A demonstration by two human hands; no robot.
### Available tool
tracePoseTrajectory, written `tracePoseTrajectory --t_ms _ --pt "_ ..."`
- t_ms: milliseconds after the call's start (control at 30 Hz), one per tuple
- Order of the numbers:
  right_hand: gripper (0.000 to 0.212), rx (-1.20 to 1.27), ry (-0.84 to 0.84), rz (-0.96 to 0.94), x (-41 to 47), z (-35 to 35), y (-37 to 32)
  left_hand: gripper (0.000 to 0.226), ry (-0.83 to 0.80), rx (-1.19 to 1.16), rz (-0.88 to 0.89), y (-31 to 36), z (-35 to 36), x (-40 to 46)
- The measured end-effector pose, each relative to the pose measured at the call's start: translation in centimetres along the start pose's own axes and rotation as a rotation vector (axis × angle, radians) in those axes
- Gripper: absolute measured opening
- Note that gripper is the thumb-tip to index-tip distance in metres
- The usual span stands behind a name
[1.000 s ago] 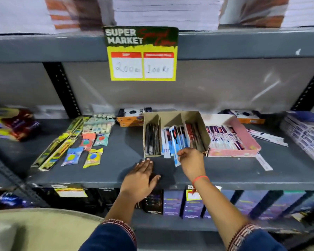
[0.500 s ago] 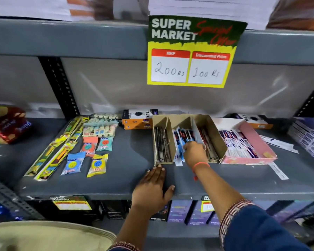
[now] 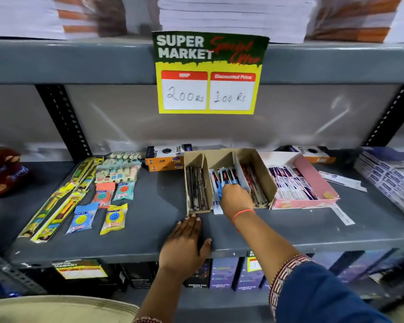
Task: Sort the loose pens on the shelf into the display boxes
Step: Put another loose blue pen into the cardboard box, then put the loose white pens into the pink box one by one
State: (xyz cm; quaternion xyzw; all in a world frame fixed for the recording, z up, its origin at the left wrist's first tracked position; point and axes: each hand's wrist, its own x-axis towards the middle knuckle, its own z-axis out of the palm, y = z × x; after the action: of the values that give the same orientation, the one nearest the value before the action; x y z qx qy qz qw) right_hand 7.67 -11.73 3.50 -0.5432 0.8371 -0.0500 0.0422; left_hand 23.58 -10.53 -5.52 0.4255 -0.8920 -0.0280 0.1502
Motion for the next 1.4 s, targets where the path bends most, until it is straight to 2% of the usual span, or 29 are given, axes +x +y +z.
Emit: tracePoseTrajectory --t_ms 200,300,433,533,633,700,800,867,967,1233,1400 --pt "0.030 0.078 0.060 -0.054 -0.9 -0.7 1.2 0.062 -0.035 0.015 -0.085 2.2 0.2 0.1" --pt "0.029 0.187 0.217 -0.070 -1.8 -1.4 3.4 0.056 -0.032 0.016 -0.042 5.5 0.5 0.5" --pt "0.030 0.336 0.472 -0.050 -2.1 -2.5 8.6 0.051 0.039 0.033 0.125 11.6 1.9 2.1" --pt "0.023 0.492 0.717 0.056 -1.6 -3.8 14.6 0.051 0.024 0.005 0.199 16.2 2.9 3.8" --pt "0.019 0.678 0.801 0.315 -1.0 -4.4 21.6 0.057 -0.084 -0.056 0.196 20.3 3.7 5.4" --pt "0.021 0.662 0.692 0.462 -0.6 -3.9 25.7 0.061 -0.176 -0.044 0.205 22.0 4.4 6.5" --pt "0.028 0.389 0.201 0.459 -0.7 -2.3 29.6 0.063 -0.215 0.022 0.232 23.9 5.8 8.0" --pt "0.037 0.330 -0.023 0.414 -0.8 -1.8 30.0 0.063 -0.231 0.052 0.235 24.2 6.2 8.7" --pt "0.035 0.355 -0.060 0.390 -0.3 -1.9 29.7 0.063 -0.225 0.061 0.221 24.2 6.4 8.9" --pt "0.030 0.584 -0.136 0.503 1.3 -2.2 30.4 0.063 -0.186 0.009 0.200 24.1 5.7 8.5" --pt "0.020 0.690 -0.107 0.567 0.7 -2.5 30.7 0.063 -0.230 0.008 0.224 23.8 5.6 8.9"
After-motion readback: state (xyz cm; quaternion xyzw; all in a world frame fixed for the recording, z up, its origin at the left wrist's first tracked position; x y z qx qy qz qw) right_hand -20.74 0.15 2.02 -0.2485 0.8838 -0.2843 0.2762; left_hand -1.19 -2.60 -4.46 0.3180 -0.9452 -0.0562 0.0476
